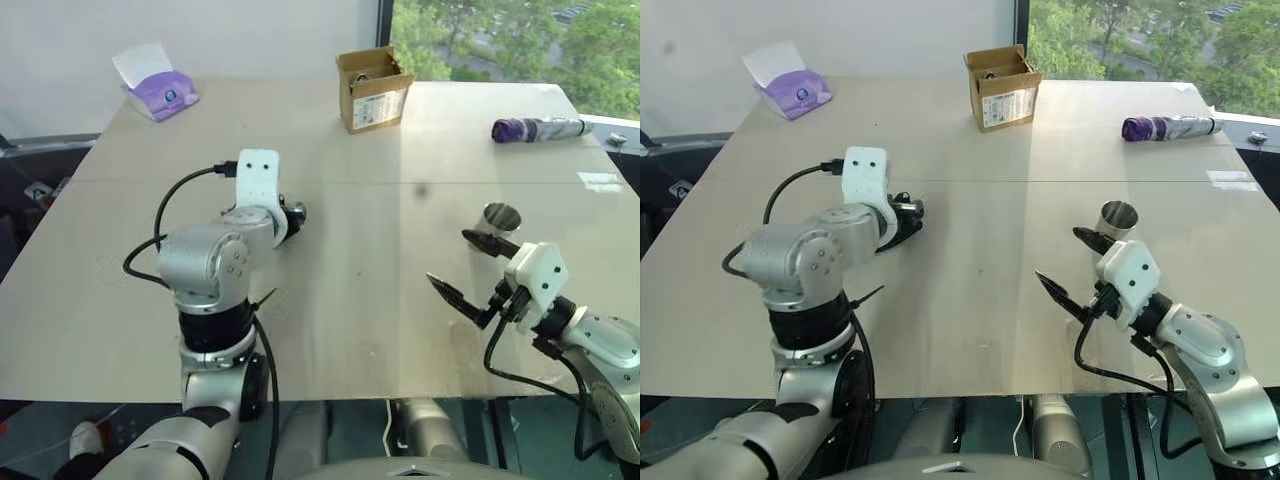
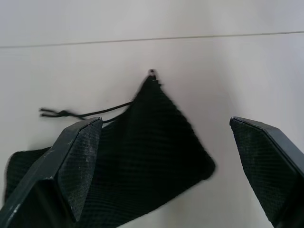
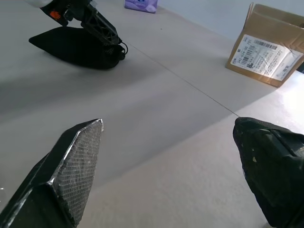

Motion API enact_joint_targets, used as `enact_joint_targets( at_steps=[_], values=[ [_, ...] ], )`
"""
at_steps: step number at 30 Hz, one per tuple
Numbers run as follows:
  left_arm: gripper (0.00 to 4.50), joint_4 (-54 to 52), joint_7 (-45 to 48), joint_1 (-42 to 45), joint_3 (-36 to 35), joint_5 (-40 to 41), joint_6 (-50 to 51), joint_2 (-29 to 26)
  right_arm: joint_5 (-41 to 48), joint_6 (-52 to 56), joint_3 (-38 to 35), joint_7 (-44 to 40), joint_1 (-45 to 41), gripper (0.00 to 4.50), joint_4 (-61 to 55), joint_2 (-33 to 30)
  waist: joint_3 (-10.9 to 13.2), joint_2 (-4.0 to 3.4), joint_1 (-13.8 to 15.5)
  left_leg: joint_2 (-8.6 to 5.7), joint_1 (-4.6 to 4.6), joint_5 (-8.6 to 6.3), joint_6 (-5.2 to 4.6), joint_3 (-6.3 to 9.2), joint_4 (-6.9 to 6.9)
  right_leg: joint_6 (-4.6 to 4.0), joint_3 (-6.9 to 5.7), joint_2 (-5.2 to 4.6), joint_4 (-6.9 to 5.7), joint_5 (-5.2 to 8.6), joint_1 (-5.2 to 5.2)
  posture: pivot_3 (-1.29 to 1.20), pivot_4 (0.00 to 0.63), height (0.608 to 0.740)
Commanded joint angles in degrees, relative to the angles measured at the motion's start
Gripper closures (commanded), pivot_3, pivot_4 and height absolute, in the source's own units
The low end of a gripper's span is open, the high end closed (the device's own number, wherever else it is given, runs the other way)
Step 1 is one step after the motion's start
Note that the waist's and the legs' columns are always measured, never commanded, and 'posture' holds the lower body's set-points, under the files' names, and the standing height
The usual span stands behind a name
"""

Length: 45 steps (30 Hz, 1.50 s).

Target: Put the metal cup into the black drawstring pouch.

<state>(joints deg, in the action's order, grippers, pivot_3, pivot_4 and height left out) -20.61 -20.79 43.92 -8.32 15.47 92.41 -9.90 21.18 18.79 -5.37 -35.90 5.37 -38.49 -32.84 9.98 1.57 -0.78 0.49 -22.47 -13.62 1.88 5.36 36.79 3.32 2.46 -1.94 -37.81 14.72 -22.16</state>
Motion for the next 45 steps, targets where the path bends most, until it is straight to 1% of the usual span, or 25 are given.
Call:
enact_joint_targets(
  at_steps=[1,5,6,8,10,11,12,15,16,20,24,26,28,29,31,32,34,39,41,42,45],
  values=[
    [0.02,1.68,-1.86,2.32,1.07,-2.97,0.09,0.91,1.55,0.32,-1.67,-0.22,-0.80,0.00,-1.53,-0.69,0.00,0.00,0.09,-0.02,-0.01,0.00,0.00,0.00,0.00,0.00,0.00,-0.01,0.00,0.00,0.00,0.00,0.150,0.740],
    [0.02,4.45,-0.90,3.51,0.98,-4.42,0.09,3.05,1.84,0.94,-1.69,0.13,-1.02,0.00,-1.97,-0.82,0.00,0.00,0.10,-0.05,-0.04,0.00,0.01,0.01,0.00,0.00,-0.01,-0.05,0.02,0.00,0.00,0.00,0.150,0.740],
    [0.41,4.94,-0.68,3.86,0.88,-4.81,0.09,3.49,1.88,1.13,-1.68,0.29,-1.04,0.00,-2.18,-0.86,0.01,0.01,0.10,-0.05,-0.05,0.01,0.01,0.02,0.00,0.00,-0.02,-0.04,0.02,0.00,-0.01,0.00,0.150,0.740],
    [1.00,5.53,-0.12,4.10,0.98,-5.32,0.09,3.83,2.04,1.75,-1.74,0.87,-1.17,0.00,-2.80,-0.85,0.01,0.01,0.07,-0.05,-0.09,0.01,0.01,0.04,0.01,0.00,-0.04,-0.05,0.02,0.00,-0.04,0.00,0.150,0.740],
    [1.80,5.85,0.95,3.89,1.31,-5.34,0.09,3.27,2.24,2.60,-1.66,1.56,-1.38,0.00,-3.68,-0.81,0.01,0.00,-0.07,-0.05,-0.09,0.01,0.02,0.04,0.01,0.00,-0.04,-0.05,0.01,0.00,-0.05,0.00,0.150,0.740],
    [2.26,5.97,1.73,3.80,1.69,-5.24,0.09,2.60,2.41,3.05,-1.61,1.86,-1.47,0.00,-4.08,-0.75,0.01,0.00,-0.12,-0.05,-0.08,0.02,0.04,0.03,0.00,0.00,-0.02,-0.04,-0.01,0.00,-0.06,0.00,0.150,0.740],
    [2.88,6.01,2.51,3.70,2.08,-5.18,0.09,1.79,2.50,3.37,-1.55,2.08,-1.50,0.00,-4.38,-0.73,0.01,0.00,-0.12,-0.05,-0.08,0.03,0.06,0.03,0.00,0.00,-0.02,-0.04,-0.02,0.00,-0.07,0.00,0.150,0.740],
    [4.30,5.99,5.27,3.12,3.62,-4.60,0.09,-1.49,2.93,4.23,-1.54,2.46,-1.59,0.00,-4.94,-0.71,0.01,0.00,-0.11,-0.04,-0.09,0.03,0.05,0.04,0.00,0.01,-0.03,-0.04,-0.02,0.00,-0.08,0.00,0.150,0.740],
    [4.45,6.07,6.20,2.93,4.12,-4.37,0.09,-2.71,3.02,4.40,-1.54,2.54,-1.60,0.00,-5.01,-0.71,0.01,0.00,-0.11,-0.05,-0.09,0.03,0.05,0.03,0.00,0.01,-0.02,-0.04,-0.02,0.00,-0.08,0.00,0.150,0.740],
    [4.45,5.54,10.80,2.36,6.51,-2.90,0.09,-7.50,3.11,4.56,-1.65,2.71,-0.76,0.00,-5.27,-0.66,0.01,-0.01,-0.02,-0.05,-0.09,0.02,0.05,0.04,0.00,0.01,-0.03,-0.04,-0.02,0.00,-0.08,0.00,0.150,0.740],
    [4.45,1.38,21.30,1.04,12.77,1.88,-1.00,-17.35,2.88,4.18,-1.66,3.00,0.20,0.00,-5.34,-0.43,0.03,-0.02,-0.12,-0.04,-0.10,0.02,0.05,0.04,-0.02,0.00,-0.03,-0.05,-0.01,0.00,-0.09,0.00,0.150,0.740],
    [4.45,-1.15,29.26,-0.32,17.97,3.73,-7.00,-25.67,2.69,3.82,-1.54,3.06,0.67,0.00,-5.27,-0.28,0.03,-0.03,-0.23,-0.03,-0.13,0.02,0.05,0.03,-0.07,0.00,-0.02,-0.04,-0.04,0.01,-0.17,0.00,0.150,0.740],
    [4.45,-1.96,37.94,-2.19,23.08,1.98,-19.23,-34.04,2.32,3.32,-1.20,3.05,1.07,0.00,-4.94,-0.08,0.03,-0.05,-0.24,-0.01,-0.20,0.04,0.07,-0.08,-0.14,-0.01,0.07,-0.04,-0.08,0.00,-0.35,0.00,0.150,0.740],
    [4.45,-0.97,42.65,-2.89,24.54,0.97,-25.99,-37.05,2.05,3.08,-0.95,3.11,1.27,0.00,-4.72,0.06,0.03,-0.05,-0.19,-0.01,-0.19,0.04,0.07,-0.10,-0.17,-0.02,0.10,-0.05,-0.07,0.00,-0.36,0.00,0.150,0.740],
    [4.45,2.62,50.19,-4.15,25.78,-2.14,-42.34,-40.74,1.69,3.26,-0.63,3.53,1.70,0.00,-4.38,0.43,0.04,-0.07,0.01,0.00,-0.21,0.04,0.07,-0.15,-0.23,-0.03,0.12,-0.05,-0.06,0.01,-0.42,0.00,0.150,0.740],
    [4.45,4.95,53.89,-4.27,25.91,-2.98,-49.24,-41.62,1.44,3.23,-0.47,3.69,1.83,0.00,-4.28,0.60,0.04,-0.07,0.15,0.00,-0.23,0.03,0.06,-0.18,-0.24,-0.04,0.13,-0.06,-0.04,0.01,-0.44,0.00,0.150,0.740],
    [4.45,9.13,59.50,-4.05,25.80,-4.17,-58.48,-42.41,0.80,3.23,-0.15,4.15,2.03,0.00,-4.31,0.87,0.04,-0.06,0.41,-0.01,-0.28,0.02,0.04,-0.18,-0.22,-0.05,0.12,-0.07,-0.01,0.01,-0.44,0.00,0.150,0.740],
    [4.45,22.56,70.87,-2.72,24.26,-7.89,-86.16,-41.68,-0.36,2.20,0.76,4.35,2.56,0.00,-4.86,1.57,0.04,-0.07,0.06,0.00,-0.30,0.01,-0.01,-0.22,-0.21,-0.04,0.14,-0.05,0.02,0.01,-0.45,0.00,0.150,0.740],
    [4.45,25.54,74.92,-2.44,22.60,-5.38,-87.19,-40.54,0.31,1.35,0.60,4.00,3.14,0.00,-5.12,2.33,0.04,-0.07,-0.01,0.00,-0.31,0.00,-0.02,-0.23,-0.22,-0.04,0.14,-0.04,0.01,0.02,-0.46,0.00,0.150,0.740],
    [4.45,26.80,75.97,-2.28,21.61,-3.92,-86.11,-39.55,0.48,0.58,0.67,3.71,3.27,0.00,-5.12,2.70,0.04,-0.07,-0.07,0.00,-0.31,0.00,-0.02,-0.23,-0.22,-0.04,0.14,-0.04,-0.01,0.02,-0.46,0.00,0.150,0.740],
    [4.45,28.79,77.61,-1.52,19.28,0.71,-77.30,-37.26,0.62,-0.18,0.75,3.85,3.24,0.00,-4.80,3.58,0.04,-0.07,-0.19,0.00,-0.33,0.00,-0.03,-0.23,-0.21,-0.03,0.14,-0.04,-0.04,0.01,-0.48,0.00,0.150,0.740]
  ],
)
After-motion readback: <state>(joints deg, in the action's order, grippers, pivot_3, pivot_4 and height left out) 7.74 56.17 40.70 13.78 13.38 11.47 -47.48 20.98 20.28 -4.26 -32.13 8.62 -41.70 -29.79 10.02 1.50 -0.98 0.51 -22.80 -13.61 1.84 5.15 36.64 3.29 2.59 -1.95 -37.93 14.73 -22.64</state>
